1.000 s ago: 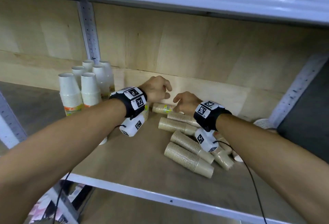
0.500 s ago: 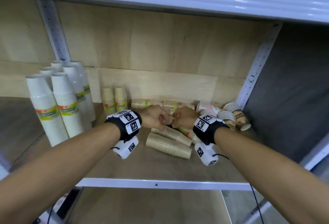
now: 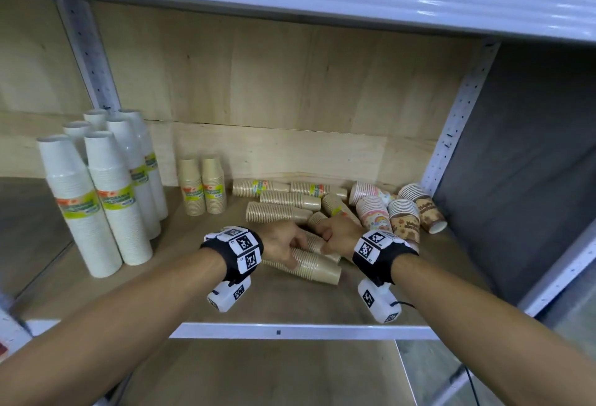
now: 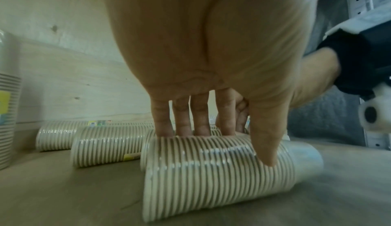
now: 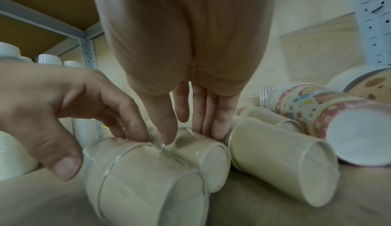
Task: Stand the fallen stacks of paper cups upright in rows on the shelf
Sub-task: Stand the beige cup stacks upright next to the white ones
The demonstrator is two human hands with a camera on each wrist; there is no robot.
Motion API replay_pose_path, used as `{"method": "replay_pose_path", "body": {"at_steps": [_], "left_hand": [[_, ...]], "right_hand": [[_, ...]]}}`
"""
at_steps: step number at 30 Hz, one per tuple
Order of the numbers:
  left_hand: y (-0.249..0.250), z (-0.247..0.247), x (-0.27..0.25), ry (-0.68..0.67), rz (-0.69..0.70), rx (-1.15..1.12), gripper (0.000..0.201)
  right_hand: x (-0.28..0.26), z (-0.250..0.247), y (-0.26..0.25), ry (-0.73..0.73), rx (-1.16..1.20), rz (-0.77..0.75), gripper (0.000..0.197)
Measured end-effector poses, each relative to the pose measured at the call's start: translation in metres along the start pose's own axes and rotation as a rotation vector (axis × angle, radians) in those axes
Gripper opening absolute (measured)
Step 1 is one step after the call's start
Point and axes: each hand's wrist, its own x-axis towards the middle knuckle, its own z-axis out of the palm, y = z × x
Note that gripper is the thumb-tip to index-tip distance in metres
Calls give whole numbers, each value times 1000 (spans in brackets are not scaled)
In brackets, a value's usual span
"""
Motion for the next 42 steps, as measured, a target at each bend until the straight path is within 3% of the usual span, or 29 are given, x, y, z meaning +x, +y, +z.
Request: {"method": "replay_pose_path", "body": {"at_steps": [6, 11, 18, 26, 30, 34, 42], "left_hand": [[-2, 3, -1, -50, 28, 147, 58], [-6, -1, -1, -109, 16, 207, 61], [-11, -1, -2, -131, -2, 184, 62], [-25, -15, -5, -117, -38, 93, 73], [-34, -31, -10, -70, -51, 86, 75], [-44, -53, -16, 26, -99, -24, 71], [-57, -55, -11, 214, -139, -336, 76]], "right_hand": [[2, 3, -1, -23, -51, -37, 50], [4, 6, -6, -14, -144, -44, 35], [10, 10, -13, -52, -231, -34, 62], [10, -8, -21, -79, -221, -23, 38], [12, -34, -25, -39, -141, -3, 51], [12, -59, -35, 38, -82, -32, 39], [22, -75, -68, 103, -74, -70, 36]]}}
